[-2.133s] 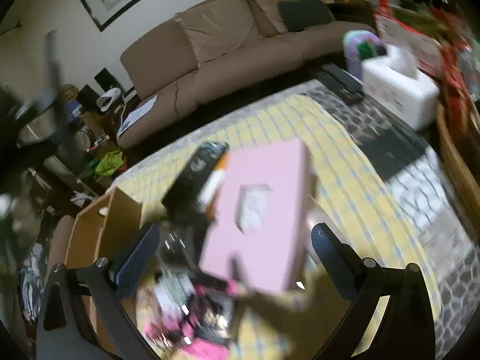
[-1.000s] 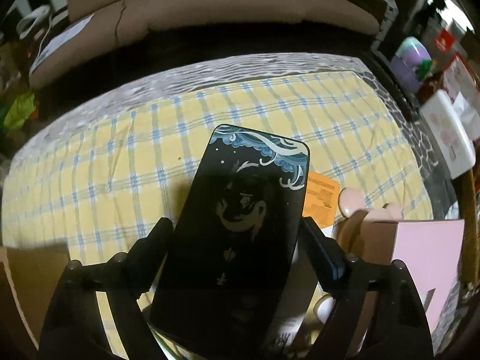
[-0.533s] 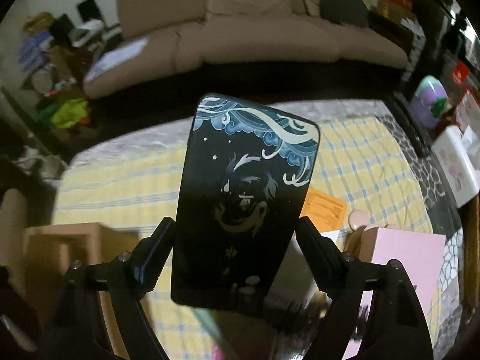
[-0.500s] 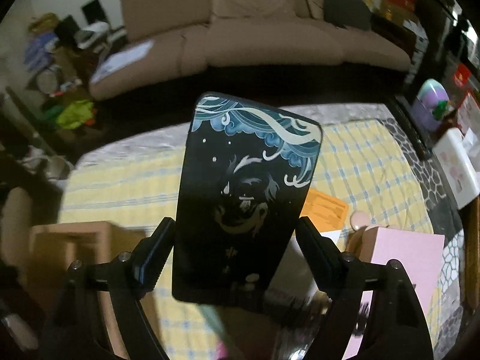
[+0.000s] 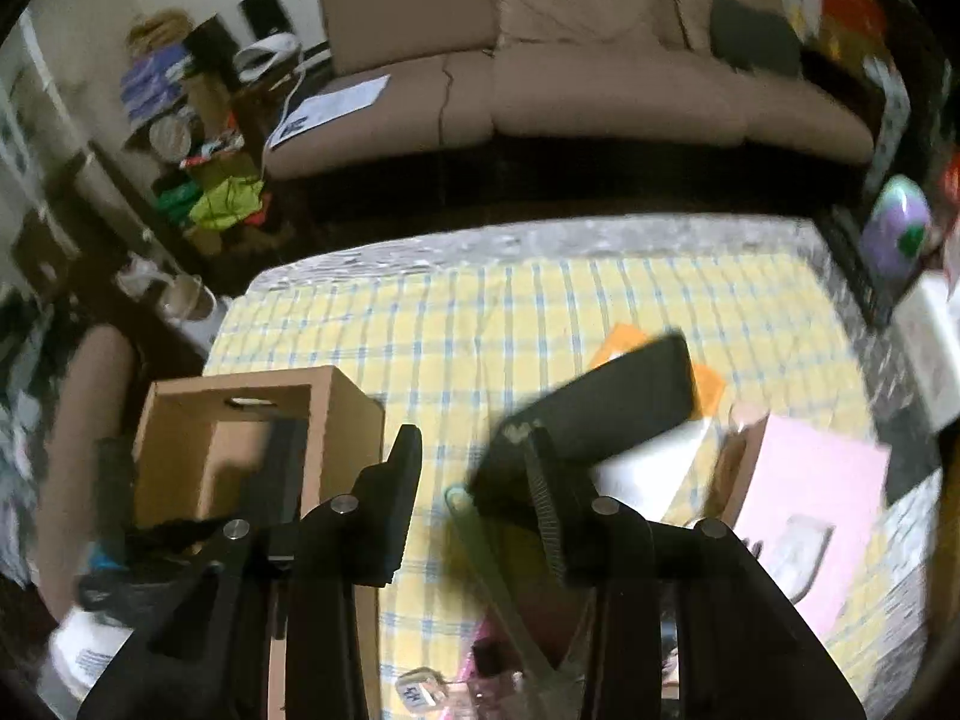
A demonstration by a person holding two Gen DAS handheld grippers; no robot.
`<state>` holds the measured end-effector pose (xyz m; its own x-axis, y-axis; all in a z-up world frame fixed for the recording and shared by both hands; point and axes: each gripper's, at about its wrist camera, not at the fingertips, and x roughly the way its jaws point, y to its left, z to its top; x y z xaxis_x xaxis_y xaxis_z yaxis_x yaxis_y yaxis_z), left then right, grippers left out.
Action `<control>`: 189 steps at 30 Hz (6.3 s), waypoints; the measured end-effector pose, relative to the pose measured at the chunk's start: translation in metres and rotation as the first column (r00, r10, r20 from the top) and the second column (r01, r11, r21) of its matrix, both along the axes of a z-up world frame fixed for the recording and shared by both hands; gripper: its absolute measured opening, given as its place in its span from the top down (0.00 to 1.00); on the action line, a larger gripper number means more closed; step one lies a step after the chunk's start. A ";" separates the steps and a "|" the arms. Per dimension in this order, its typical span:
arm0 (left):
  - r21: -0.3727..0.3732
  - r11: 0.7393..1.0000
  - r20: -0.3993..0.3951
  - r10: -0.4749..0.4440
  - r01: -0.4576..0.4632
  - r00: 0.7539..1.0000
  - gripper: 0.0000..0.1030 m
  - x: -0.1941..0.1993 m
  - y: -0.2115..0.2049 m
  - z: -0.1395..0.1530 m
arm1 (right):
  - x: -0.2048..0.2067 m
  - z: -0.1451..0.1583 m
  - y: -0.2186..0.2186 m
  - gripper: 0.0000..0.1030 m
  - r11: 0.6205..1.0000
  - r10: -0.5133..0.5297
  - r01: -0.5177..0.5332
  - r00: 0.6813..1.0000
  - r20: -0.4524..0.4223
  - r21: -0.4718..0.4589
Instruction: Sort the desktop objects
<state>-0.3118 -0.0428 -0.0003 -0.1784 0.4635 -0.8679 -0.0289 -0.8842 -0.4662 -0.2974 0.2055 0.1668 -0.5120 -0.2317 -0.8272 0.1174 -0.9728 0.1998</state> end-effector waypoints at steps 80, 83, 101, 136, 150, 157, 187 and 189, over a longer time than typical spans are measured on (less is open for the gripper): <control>-0.250 0.912 -0.110 -0.361 0.325 0.926 0.47 -0.078 0.199 0.078 | -0.062 -0.065 0.079 0.84 0.970 0.004 -0.045 0.985 0.172 0.240; -0.289 0.901 -0.100 -0.365 0.324 0.926 0.39 -0.081 0.192 0.077 | -0.062 -0.066 0.084 0.82 0.974 -0.007 -0.036 0.982 0.186 0.226; -0.564 0.287 0.043 -0.926 0.775 0.374 0.00 -0.056 0.253 0.048 | -0.036 -0.045 0.106 0.23 0.992 0.107 -0.115 0.984 0.143 0.053; -0.511 0.337 -0.048 -0.930 0.791 0.366 0.64 -0.029 0.213 0.087 | 0.014 -0.017 0.104 0.20 0.979 0.160 -0.148 0.984 0.077 -0.137; -0.614 0.323 0.023 -0.905 0.720 0.425 0.25 -0.003 0.237 0.060 | 0.059 0.000 0.091 0.20 0.982 0.172 -0.166 0.983 0.065 -0.086; -0.661 0.298 0.077 -0.886 0.689 0.457 0.53 -0.005 0.258 0.022 | 0.059 -0.013 0.111 0.20 0.984 0.147 -0.138 0.987 0.071 -0.112; 0.253 0.851 -0.503 -0.291 0.460 0.814 0.92 0.044 0.080 0.196 | 0.102 0.013 0.060 0.11 0.892 0.211 -0.227 0.974 -0.083 -0.390; 0.314 0.843 -0.504 -0.242 0.437 0.829 0.92 0.051 0.059 0.201 | 0.110 0.016 0.039 0.09 0.872 0.237 -0.260 0.966 -0.107 -0.414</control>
<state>-0.2606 0.0165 0.2004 -0.2483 0.8509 -0.4629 -0.5732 -0.5143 -0.6379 -0.1870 0.2447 0.1831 -0.4299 -0.6770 -0.5973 0.3653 -0.7354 0.5707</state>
